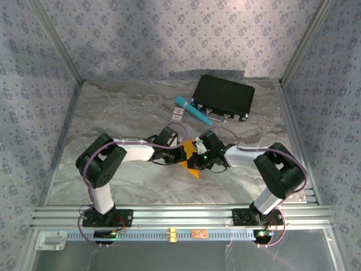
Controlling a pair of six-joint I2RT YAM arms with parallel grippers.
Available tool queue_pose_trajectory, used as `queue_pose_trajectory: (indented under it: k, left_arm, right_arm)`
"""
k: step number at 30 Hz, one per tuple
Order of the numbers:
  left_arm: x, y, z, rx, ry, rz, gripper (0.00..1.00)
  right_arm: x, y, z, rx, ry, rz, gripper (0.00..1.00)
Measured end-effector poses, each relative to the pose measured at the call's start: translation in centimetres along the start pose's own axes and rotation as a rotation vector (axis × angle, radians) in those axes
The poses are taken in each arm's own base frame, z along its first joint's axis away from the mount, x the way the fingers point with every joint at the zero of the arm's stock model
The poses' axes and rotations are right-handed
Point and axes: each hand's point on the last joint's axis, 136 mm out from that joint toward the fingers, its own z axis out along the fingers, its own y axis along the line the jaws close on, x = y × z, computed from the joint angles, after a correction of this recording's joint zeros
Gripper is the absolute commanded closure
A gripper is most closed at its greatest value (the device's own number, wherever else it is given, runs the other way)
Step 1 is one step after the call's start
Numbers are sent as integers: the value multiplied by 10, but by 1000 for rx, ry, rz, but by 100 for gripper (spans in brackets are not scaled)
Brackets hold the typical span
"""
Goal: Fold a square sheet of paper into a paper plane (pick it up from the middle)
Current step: Third fold the triangle at the center of the table.
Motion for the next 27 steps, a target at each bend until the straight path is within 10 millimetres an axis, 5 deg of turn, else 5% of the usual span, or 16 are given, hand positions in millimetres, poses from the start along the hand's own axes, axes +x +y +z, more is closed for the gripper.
queue_pose_trajectory:
  k: [6, 18, 27]
  left_arm:
    - [-1, 1, 0, 0, -2, -2, 98]
    - [-2, 1, -1, 6, 2, -5, 98]
    - [-2, 1, -1, 6, 3, -5, 98]
  right_arm:
    - [7, -8, 6, 10, 27, 3, 96]
    - [40, -20, -13, 28, 35, 15, 95]
    - [7, 8, -14, -13, -7, -29, 95]
